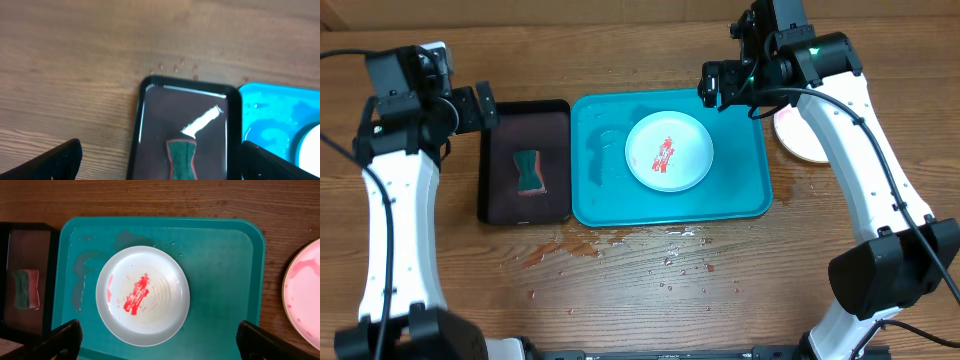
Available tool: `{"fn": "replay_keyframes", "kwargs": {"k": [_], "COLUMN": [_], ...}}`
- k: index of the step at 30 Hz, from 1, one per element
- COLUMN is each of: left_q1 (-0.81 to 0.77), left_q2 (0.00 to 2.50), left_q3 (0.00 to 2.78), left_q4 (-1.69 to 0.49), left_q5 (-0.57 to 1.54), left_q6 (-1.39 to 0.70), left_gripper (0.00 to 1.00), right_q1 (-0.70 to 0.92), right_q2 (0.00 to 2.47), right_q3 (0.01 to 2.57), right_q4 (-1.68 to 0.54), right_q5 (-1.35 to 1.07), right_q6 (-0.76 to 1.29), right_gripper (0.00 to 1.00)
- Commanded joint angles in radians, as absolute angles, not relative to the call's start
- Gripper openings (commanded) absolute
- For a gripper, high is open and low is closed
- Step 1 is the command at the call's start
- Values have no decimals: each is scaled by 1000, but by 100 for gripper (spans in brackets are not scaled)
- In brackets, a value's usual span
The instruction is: Clean dirty plates on tray and stack at the side
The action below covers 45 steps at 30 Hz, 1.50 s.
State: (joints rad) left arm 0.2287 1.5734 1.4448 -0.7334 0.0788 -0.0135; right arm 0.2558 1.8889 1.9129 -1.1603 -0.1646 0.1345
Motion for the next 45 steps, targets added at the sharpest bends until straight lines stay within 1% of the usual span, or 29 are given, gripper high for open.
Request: {"fn": "replay_keyframes", "kwargs": {"k": [1, 3, 4, 5, 6, 7, 8, 13, 16, 20, 22, 28, 34, 42, 45], "left_q1": [221, 221, 221, 221, 221, 221, 220, 185, 136, 67, 49, 54, 65, 65, 65], "left_q2": [1657, 1695, 1712, 1731, 1747, 1768, 1786, 1877, 1913, 1947, 1961, 1987, 1990, 1990, 1990], "left_q3": [1440, 1440, 1440, 1440, 1440, 1440, 1440, 1440, 1440, 1440, 1440, 1440, 1430, 1370, 1345], "left_q4": [-733, -723, -722, -725, -731, -742, -751, -775, -785, -785, -785, -783, -776, -718, -702], "left_q5": [130, 175, 196, 213, 220, 223, 221, 177, 91, -69, -99, -101, -77, -20, 0], "left_q6": [-42, -42, -42, -42, -43, -57, -77, -135, -146, -207, -233, -278, -277, -277, -276], "left_gripper": [100, 100, 96, 90, 78, 72, 70, 68, 67, 67, 68, 61, 61, 66, 66], "right_q1": [251, 251, 251, 251, 251, 251, 251, 251, 251, 251, 251, 251, 251, 251, 251], "right_q2": [1878, 1878, 1878, 1878, 1878, 1878, 1878, 1878, 1878, 1878, 1878, 1878, 1878, 1878, 1878], "right_q3": [1929, 1929, 1929, 1929, 1929, 1929, 1929, 1929, 1929, 1929, 1929, 1929, 1929, 1929, 1929], "right_q4": [-1155, -1154, -1154, -1154, -1154, -1154, -1151, -1127, -1120, -1120, -1120, -1120, -1118, -1109, -1105], "right_q5": [-157, -157, -156, -156, -152, -147, -141, -123, -123, -123, -123, -112, -105, -105, -105], "right_q6": [126, 126, 126, 126, 126, 126, 126, 126, 126, 126, 126, 126, 126, 126, 126], "right_gripper": [100, 100, 100, 100, 100, 100, 100, 100, 100, 100, 100, 100, 100, 100, 100]}}
